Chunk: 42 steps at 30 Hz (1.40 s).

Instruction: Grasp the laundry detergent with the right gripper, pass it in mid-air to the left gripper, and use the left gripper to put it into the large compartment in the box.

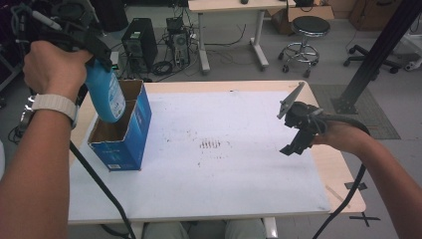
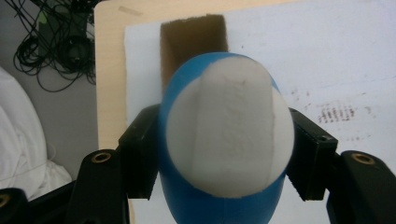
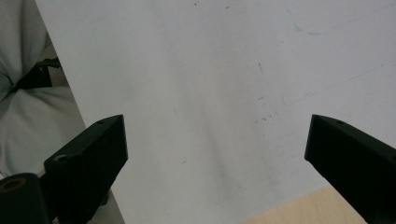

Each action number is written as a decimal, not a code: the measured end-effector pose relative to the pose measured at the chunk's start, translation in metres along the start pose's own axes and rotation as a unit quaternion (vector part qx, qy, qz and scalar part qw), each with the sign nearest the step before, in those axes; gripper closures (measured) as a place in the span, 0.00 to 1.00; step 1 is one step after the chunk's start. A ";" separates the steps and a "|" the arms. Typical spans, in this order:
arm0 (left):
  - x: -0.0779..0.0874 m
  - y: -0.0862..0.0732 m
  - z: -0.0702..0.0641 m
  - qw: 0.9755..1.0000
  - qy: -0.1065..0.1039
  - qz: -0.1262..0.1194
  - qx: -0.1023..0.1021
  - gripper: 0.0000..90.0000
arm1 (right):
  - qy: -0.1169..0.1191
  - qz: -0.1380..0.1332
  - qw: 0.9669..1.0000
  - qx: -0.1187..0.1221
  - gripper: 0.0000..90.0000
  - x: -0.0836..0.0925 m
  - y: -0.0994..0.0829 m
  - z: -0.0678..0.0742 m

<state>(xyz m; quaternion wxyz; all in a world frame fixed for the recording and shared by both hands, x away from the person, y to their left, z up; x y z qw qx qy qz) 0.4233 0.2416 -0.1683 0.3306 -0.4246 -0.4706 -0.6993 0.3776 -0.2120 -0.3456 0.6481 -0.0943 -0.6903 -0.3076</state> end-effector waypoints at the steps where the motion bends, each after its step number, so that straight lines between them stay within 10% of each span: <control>1: -0.003 -0.001 0.001 1.000 0.001 0.001 0.000 0.42 | 0.000 0.000 1.000 0.000 0.06 -0.001 0.000 0.000; 42: -0.150 -0.058 -0.001 1.000 -0.007 0.006 -0.005 0.42 | -0.001 0.011 1.000 -0.025 0.07 -0.011 -0.018 -0.002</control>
Point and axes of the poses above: each handheld gripper's, and its own axes: x roughly backward along the jaws, y roughly out of its top, z roughly to its left, the point moved 9 cm from there along -x, roughly forward along the jaws, and after that the axes turned 15 degrees about -x, right-handed, at the moved point
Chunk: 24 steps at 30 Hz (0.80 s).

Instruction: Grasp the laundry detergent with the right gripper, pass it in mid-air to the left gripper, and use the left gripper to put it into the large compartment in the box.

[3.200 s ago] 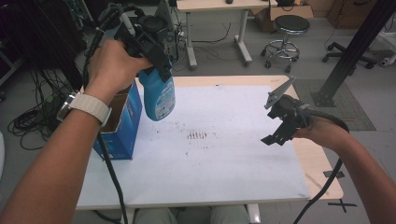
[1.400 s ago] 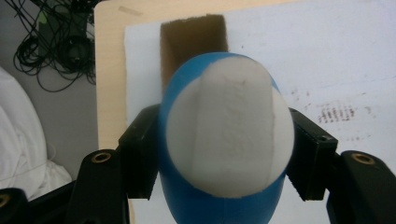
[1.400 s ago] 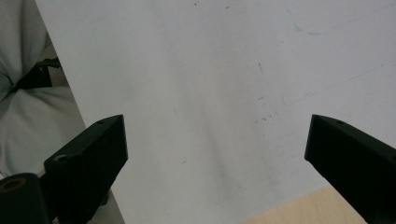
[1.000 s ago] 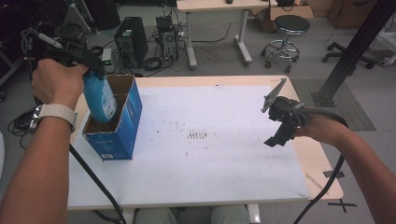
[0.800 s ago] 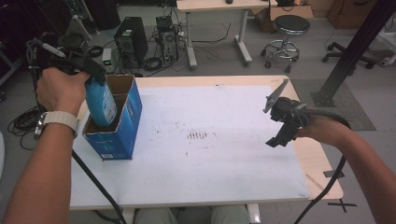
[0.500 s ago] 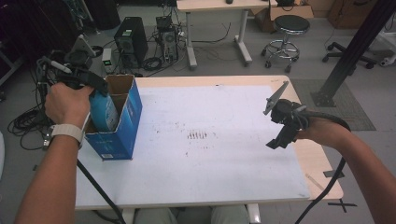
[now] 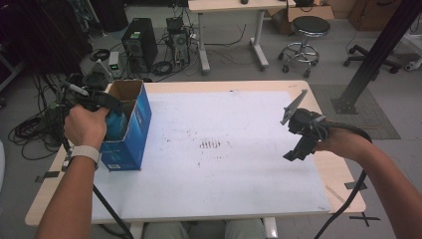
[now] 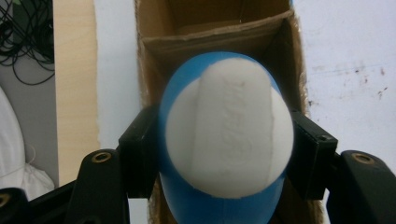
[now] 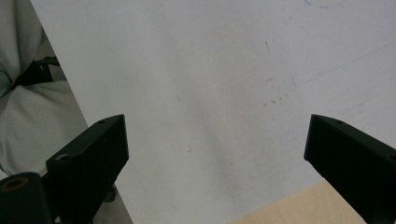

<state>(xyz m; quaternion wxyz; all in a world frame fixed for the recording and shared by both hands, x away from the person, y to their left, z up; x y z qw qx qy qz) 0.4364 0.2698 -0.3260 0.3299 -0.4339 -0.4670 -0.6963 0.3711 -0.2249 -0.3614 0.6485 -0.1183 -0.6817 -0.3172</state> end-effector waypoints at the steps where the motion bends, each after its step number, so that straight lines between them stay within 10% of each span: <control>1: -0.002 0.000 -0.001 1.000 0.001 0.000 -0.001 0.42 | -0.001 -0.001 1.000 -0.001 0.07 0.000 0.000 0.000; 24: -0.034 -0.008 -0.011 1.000 -0.010 0.020 -0.009 0.42 | -0.002 -0.007 1.000 -0.008 0.08 -0.001 -0.006 -0.003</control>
Point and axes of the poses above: each handheld gripper's, and its own axes: x roughly backward along the jaws, y roughly out of its top, z roughly to its left, the point moved 9 cm from there along -x, roughly forward along the jaws, and after that the axes turned 15 degrees about -x, right-handed, at the moved point
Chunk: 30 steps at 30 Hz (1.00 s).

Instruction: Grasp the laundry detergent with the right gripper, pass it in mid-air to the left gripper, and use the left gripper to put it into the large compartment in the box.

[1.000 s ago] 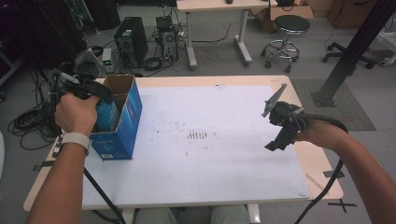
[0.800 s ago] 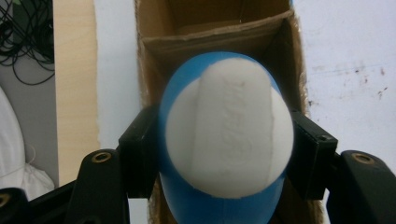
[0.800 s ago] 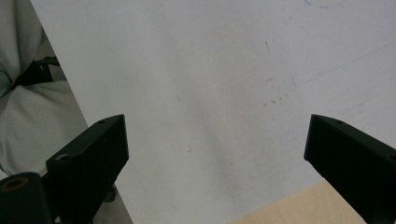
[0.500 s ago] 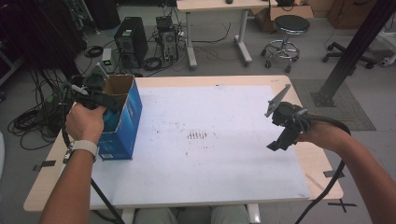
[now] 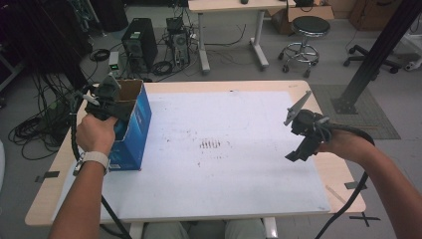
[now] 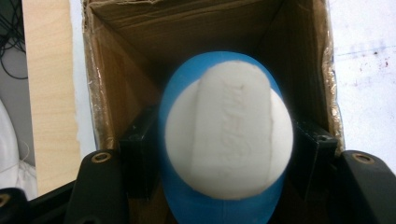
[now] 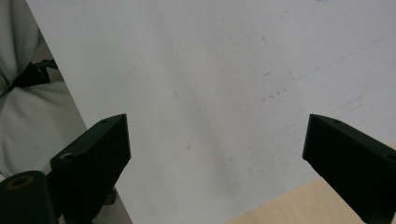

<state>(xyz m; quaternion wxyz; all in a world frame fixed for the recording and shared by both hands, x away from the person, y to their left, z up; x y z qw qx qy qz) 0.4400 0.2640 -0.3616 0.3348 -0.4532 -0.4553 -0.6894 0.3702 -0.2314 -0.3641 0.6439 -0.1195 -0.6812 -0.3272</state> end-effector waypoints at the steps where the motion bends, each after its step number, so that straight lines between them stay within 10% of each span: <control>1: 0.000 0.000 0.000 1.000 0.000 0.000 0.001 0.42 | 0.001 0.000 1.000 0.000 0.08 0.000 0.000 0.000; 14: 0.002 -0.002 0.004 1.000 -0.020 -0.007 0.003 0.36 | -0.001 -0.001 1.000 -0.001 0.08 0.002 -0.001 0.004; 30: 0.063 0.010 0.006 0.999 -0.011 -0.033 -0.015 0.20 | -0.011 -0.013 1.000 -0.002 0.08 0.018 -0.006 0.008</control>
Point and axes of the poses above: each handheld gripper's, and its own axes: x roughly backward along the jaws, y roughly out of its top, z roughly to its left, the point moved 9 cm from there along -x, roughly forward along the jaws, and after that the axes turned 15 degrees about -x, right-handed, at the moved point
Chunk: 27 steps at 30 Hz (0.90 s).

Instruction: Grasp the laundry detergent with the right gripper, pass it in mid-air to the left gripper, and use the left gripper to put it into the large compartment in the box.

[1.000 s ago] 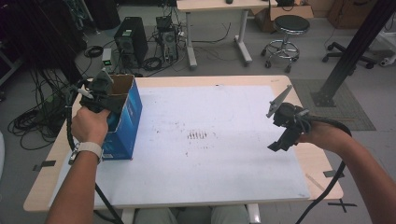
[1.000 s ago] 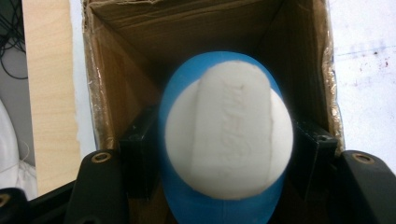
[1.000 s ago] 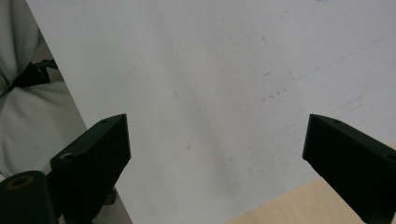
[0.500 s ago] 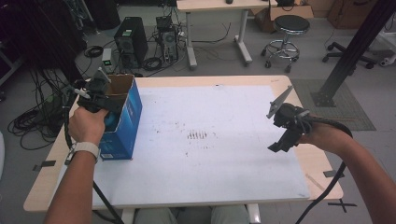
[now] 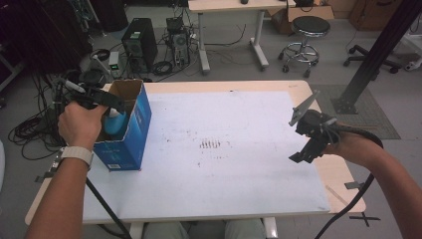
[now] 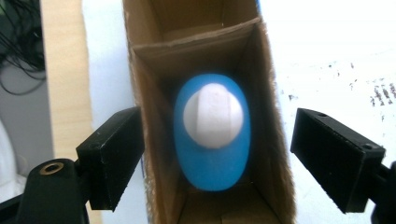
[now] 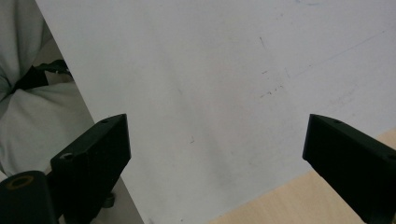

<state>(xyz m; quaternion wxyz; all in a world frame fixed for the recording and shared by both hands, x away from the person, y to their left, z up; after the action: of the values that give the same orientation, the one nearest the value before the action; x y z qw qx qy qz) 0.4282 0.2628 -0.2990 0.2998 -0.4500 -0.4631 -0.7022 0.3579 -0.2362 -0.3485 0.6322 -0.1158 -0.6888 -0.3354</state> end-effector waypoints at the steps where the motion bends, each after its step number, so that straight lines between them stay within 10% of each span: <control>1: 0.004 0.001 -0.001 1.000 0.001 -0.002 -0.003 0.20 | 0.000 -0.001 1.000 -0.001 0.08 0.001 0.000 0.000; 11: 0.042 0.016 -0.028 0.999 -0.018 -0.020 -0.047 0.15 | -0.003 -0.003 1.000 0.001 0.08 0.008 -0.001 0.005; 27: 0.070 0.041 -0.088 0.989 -0.068 -0.026 -0.132 0.09 | -0.003 -0.008 1.000 0.002 0.08 0.015 -0.001 0.009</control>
<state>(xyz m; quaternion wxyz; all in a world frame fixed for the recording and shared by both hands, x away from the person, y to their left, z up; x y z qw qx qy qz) 0.4023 0.1659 -0.2346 0.1877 -0.5199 -0.3973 -0.7325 0.3470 -0.2354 -0.3348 0.6275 -0.1098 -0.6923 -0.3390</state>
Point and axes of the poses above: each handheld gripper's, and its own axes: x roughly backward along the jaws, y roughly out of its top, z roughly to its left, the point moved 9 cm from there along -x, roughly forward along the jaws, and after that the axes turned 15 degrees about -x, right-handed, at the moved point
